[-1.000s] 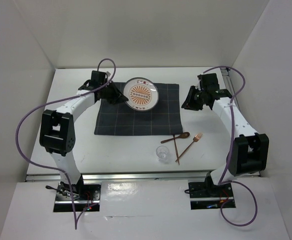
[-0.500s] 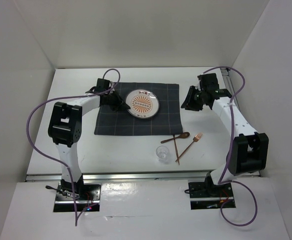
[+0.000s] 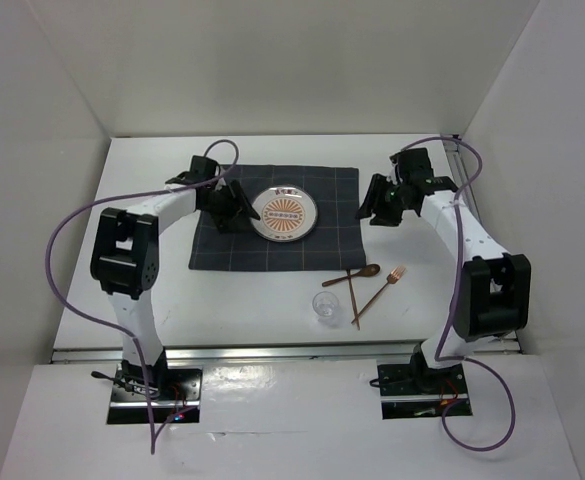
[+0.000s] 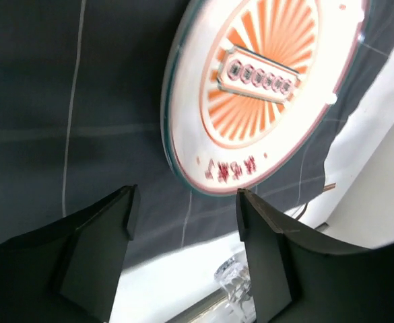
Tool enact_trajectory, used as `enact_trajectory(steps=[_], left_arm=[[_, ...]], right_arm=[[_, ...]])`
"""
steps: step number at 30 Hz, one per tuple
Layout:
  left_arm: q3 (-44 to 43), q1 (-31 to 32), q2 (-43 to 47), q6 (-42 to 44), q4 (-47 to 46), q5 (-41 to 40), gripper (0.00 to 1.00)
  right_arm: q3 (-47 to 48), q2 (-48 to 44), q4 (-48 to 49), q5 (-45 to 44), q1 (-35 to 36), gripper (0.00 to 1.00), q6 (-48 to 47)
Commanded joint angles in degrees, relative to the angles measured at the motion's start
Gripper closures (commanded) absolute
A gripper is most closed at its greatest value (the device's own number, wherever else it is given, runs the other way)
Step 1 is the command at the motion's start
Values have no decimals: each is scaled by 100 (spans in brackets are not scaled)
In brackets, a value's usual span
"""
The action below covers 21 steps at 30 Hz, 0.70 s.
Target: Set the dinner table for one person
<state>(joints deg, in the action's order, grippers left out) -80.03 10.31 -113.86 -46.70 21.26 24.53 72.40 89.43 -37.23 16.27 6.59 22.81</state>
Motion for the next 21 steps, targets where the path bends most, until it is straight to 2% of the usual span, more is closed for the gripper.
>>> enact_trajectory(steps=[1, 3, 6, 8, 11, 12, 14, 15, 19, 21], left_arm=[[144, -89, 943, 433, 554, -501, 31], [626, -248, 1355, 433, 555, -739, 35], [1268, -590, 1507, 547, 152, -608, 48], [1419, -696, 1455, 600, 98, -660, 58], [1621, -697, 1376, 600, 98, -1089, 67], [1709, -697, 1376, 531, 28, -1152, 75], [1894, -697, 1315, 469, 28, -1205, 80], [1947, -697, 1314, 469, 28, -1205, 82], [2175, -749, 1261, 469, -25, -1205, 83], [2289, -749, 1261, 416, -86, -1205, 83]], right_arm=[[-24, 110, 76, 297, 79, 42, -119], [89, 328, 15, 359, 350, 42, -119], [204, 689, 14, 139, 754, 42, -119], [344, 969, 180, 69, 809, 45, -49], [406, 1269, 321, 69, 809, 47, -48], [406, 1453, 409, 69, 809, 49, 4], [459, 1621, 488, 16, 809, 56, 4], [459, 1761, 541, -36, 809, 63, 57], [223, 1990, 831, -89, 809, 77, 163], [91, 2060, 919, -89, 809, 81, 223]])
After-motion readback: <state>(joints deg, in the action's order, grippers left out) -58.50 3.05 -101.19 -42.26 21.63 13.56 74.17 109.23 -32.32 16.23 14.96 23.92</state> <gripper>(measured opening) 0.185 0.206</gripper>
